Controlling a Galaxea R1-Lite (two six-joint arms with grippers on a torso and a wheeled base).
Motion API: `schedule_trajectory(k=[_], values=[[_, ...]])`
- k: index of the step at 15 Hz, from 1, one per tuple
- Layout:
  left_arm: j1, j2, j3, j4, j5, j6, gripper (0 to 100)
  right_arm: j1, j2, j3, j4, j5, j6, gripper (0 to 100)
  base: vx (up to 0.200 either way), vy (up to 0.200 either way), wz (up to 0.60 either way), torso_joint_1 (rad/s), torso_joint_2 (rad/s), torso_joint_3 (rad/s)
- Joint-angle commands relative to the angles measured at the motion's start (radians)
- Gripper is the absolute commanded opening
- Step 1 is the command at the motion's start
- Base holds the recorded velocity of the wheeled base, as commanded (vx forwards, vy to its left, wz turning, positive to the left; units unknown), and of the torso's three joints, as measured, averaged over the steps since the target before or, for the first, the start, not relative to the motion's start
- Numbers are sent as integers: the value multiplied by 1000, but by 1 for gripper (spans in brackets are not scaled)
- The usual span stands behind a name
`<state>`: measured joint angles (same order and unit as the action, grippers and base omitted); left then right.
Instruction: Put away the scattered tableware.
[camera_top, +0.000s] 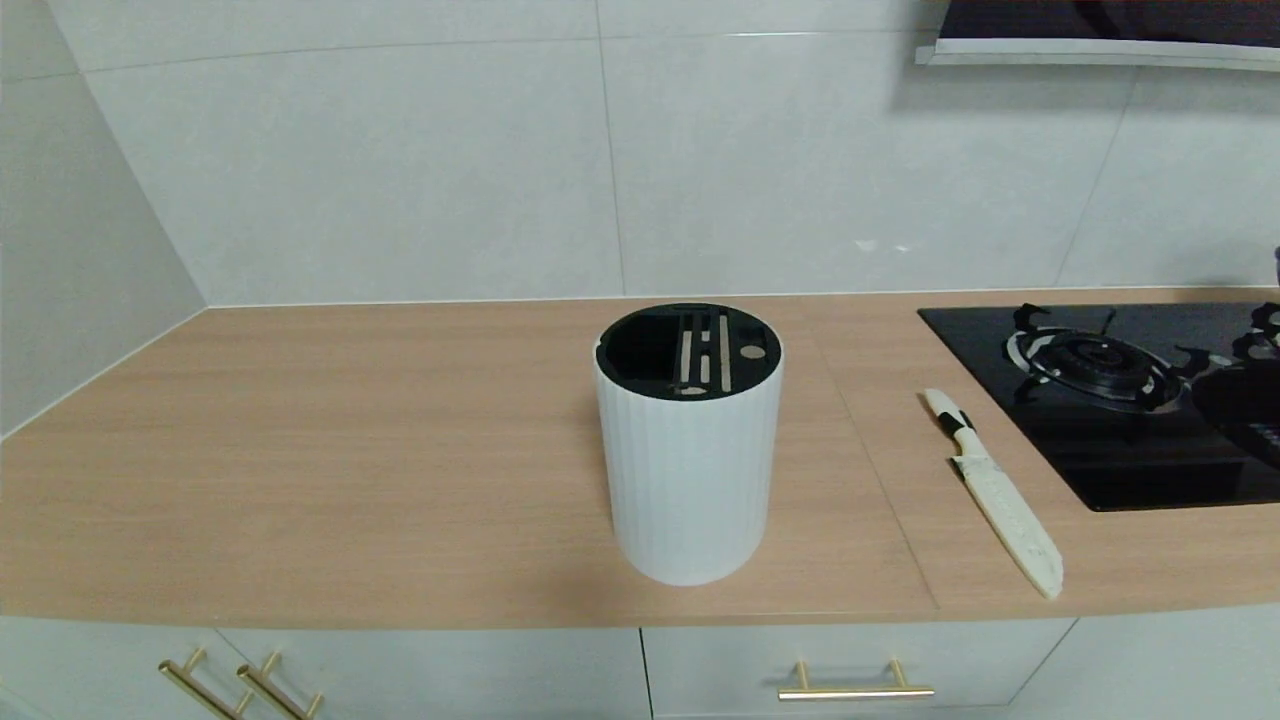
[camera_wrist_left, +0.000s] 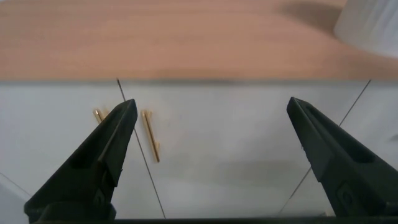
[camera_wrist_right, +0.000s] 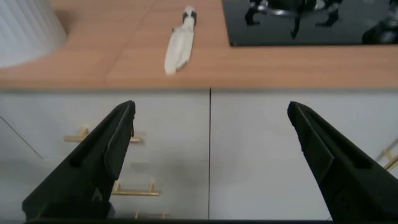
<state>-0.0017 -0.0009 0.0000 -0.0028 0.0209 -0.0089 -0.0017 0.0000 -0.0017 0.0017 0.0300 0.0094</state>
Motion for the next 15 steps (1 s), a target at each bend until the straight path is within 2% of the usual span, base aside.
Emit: schedule_trajectory(k=[1, 10, 15], values=[[0, 1, 0, 0, 1, 0, 100, 0, 2, 0, 0, -2, 0, 100, 0, 0, 0, 251, -535, -295], [0, 1, 0, 0, 1, 0, 100, 0, 2, 0, 0, 1, 0, 100, 0, 0, 0, 269, -568, -305], [0, 1, 0, 0, 1, 0, 100, 0, 2, 0, 0, 1, 0, 100, 0, 0, 0, 194, -403, -211]])
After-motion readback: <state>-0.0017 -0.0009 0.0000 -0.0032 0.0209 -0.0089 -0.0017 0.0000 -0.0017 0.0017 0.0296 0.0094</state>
